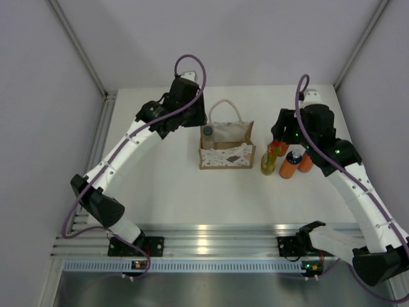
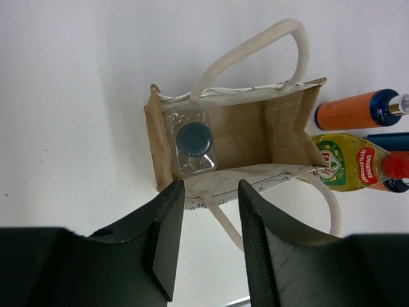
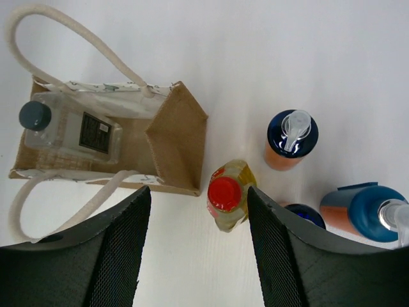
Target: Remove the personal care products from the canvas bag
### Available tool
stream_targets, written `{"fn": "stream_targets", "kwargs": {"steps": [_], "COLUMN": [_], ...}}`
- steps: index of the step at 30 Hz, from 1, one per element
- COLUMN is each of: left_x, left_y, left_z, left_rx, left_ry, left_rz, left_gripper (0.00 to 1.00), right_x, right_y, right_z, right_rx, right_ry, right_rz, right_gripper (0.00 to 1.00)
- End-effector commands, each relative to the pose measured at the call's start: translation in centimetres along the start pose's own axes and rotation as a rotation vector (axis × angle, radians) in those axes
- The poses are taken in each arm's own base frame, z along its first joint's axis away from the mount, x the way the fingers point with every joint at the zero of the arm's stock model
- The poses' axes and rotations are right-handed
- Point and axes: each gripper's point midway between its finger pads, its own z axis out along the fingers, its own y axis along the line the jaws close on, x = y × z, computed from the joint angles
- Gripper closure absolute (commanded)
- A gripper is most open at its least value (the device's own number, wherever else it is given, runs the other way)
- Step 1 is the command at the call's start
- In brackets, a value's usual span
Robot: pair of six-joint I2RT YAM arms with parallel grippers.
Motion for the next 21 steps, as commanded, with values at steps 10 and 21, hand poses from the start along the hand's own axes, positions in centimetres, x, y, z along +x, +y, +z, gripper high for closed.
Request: {"fn": "stream_targets", "kwargs": {"steps": [10, 21], "left_x": [2.4, 4.3], "left_y": [0.2, 1.0], "left_z": [4.2, 7.3], "left_rx": [-0.184, -0.252], "left_ry": [0.084, 0.128], "left_rz": [-0.036, -0.038], "left_gripper": [0.62, 0.54], "right_x": [-1.4, -1.1], "right_y": [1.0, 1.3], "right_z": [-4.2, -4.4], "right_rx": [-0.078, -0.101], "right_ry": [-0.043, -0.035], "right_rz": [0.05, 0.04], "right_gripper": [0.39, 0.38]}}
